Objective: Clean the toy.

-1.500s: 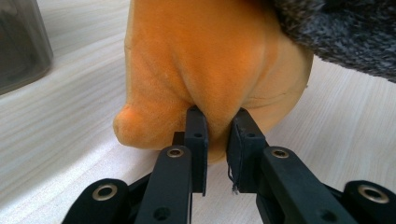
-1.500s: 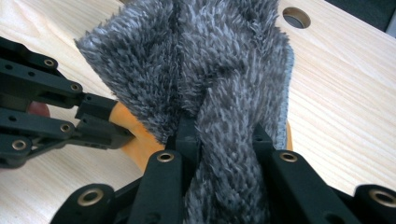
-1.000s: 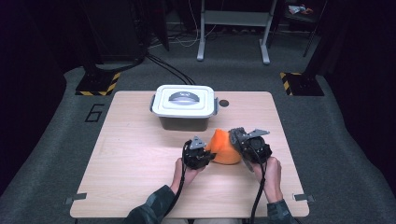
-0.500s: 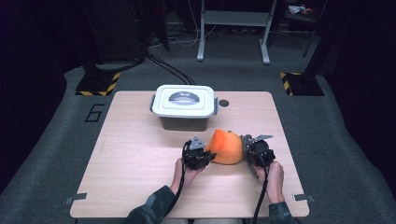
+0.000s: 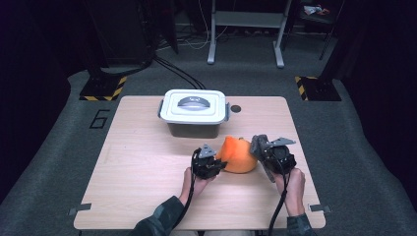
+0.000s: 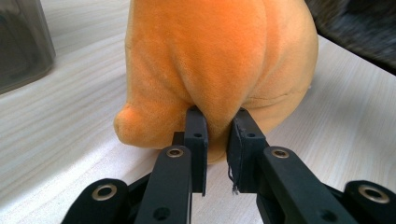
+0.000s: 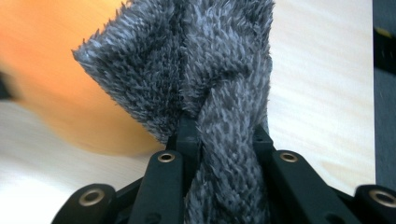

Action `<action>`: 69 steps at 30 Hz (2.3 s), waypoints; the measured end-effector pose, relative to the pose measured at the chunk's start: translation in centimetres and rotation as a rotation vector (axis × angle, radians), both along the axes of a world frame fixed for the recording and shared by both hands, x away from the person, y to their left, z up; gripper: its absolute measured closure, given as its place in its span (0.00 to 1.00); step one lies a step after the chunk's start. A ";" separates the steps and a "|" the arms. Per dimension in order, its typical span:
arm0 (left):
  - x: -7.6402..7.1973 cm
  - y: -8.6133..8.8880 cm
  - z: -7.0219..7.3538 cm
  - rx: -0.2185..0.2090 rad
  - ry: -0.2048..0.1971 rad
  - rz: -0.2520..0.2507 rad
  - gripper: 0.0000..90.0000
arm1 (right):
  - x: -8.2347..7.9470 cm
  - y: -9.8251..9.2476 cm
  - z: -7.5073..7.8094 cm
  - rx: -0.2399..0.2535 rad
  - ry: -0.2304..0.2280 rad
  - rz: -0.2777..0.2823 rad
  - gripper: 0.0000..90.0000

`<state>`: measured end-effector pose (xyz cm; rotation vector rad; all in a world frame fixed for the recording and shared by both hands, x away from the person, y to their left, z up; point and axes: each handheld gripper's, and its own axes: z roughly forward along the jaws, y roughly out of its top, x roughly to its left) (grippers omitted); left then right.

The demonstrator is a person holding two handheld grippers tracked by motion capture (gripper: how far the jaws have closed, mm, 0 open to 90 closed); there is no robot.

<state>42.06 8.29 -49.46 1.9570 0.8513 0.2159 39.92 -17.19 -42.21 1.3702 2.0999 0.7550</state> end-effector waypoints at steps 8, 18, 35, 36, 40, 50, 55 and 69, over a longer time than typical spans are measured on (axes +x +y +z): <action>0.0 0.1 -0.1 -0.005 0.000 -0.001 0.86 | 0.6 3.4 -0.4 -0.050 0.022 0.076 0.82; -0.2 0.2 0.1 0.046 -0.041 0.013 0.55 | 1.0 2.8 -0.8 -0.025 0.041 0.063 0.82; 0.1 -0.7 -0.3 0.098 -0.100 -0.006 0.72 | 1.6 2.7 -1.1 -0.035 0.022 0.069 0.82; 0.2 -0.7 -0.3 0.096 -0.102 -0.011 0.75 | 1.6 2.7 -1.1 -0.030 0.020 0.062 0.82; 0.1 -0.6 -0.2 0.083 -0.094 -0.021 0.84 | 1.7 2.6 -1.0 -0.027 0.014 0.055 0.82; -0.5 -0.5 0.8 0.038 -0.060 -0.055 0.90 | 0.5 2.3 1.1 -0.019 -0.038 0.048 0.82; -0.9 -0.6 1.4 0.015 -0.024 -0.055 0.90 | -0.5 4.0 2.3 -0.017 -0.055 0.120 0.82; -0.1 -0.1 0.5 0.003 0.018 -0.029 0.89 | 1.2 6.0 0.3 -0.077 -0.031 0.141 0.82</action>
